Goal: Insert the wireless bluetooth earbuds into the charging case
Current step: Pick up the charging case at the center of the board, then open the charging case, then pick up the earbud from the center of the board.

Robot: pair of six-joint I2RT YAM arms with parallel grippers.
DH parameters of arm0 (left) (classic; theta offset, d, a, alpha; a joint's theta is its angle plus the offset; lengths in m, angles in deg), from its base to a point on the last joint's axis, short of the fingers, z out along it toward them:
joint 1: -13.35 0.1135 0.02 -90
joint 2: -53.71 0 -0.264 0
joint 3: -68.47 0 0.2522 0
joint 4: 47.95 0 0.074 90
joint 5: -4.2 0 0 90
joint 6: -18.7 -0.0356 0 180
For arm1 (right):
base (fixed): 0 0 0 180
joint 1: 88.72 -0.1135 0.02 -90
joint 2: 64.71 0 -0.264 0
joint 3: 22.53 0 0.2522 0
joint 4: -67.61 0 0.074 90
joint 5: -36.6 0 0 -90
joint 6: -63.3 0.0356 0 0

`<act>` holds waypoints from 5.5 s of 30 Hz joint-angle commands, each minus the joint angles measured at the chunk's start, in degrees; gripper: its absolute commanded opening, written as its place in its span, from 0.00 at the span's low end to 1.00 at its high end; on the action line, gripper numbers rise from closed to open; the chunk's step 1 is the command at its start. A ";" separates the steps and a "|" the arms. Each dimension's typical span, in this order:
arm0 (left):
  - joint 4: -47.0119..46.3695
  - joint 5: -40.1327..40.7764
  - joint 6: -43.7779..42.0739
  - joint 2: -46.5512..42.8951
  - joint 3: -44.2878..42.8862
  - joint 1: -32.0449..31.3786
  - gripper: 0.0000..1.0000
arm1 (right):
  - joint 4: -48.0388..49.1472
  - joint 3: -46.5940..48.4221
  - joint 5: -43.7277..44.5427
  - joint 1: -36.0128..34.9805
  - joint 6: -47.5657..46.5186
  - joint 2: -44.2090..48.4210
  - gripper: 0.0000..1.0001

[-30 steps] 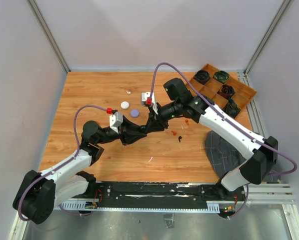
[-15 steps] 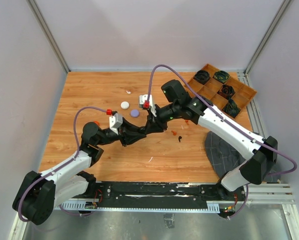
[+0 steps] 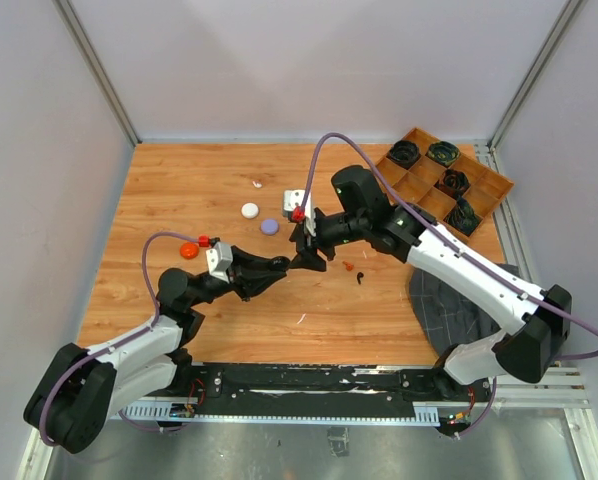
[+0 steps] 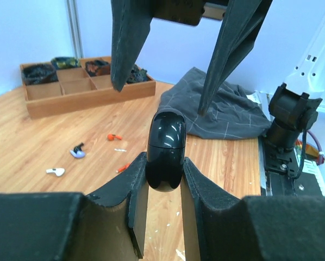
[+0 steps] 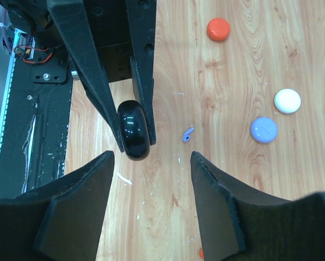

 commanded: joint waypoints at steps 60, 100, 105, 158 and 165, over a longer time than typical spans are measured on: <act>-26.33 4.84 -7.77 5.26 12.73 0.16 0.00 | -4.33 -17.11 36.51 6.61 29.30 4.69 0.71; -25.27 2.26 -5.93 5.35 11.77 0.16 0.00 | 1.56 -19.17 33.03 18.30 38.48 -16.88 0.39; -24.21 2.48 -6.32 4.43 11.76 0.16 0.00 | 0.28 -18.29 32.12 18.07 38.05 -18.16 0.38; -17.67 2.66 -7.24 2.55 10.18 0.15 0.00 | -8.33 -11.05 39.13 12.62 41.96 -25.61 0.29; -17.73 2.63 -7.16 2.13 10.35 0.14 0.00 | -8.41 -10.54 39.40 12.03 41.19 -25.18 0.21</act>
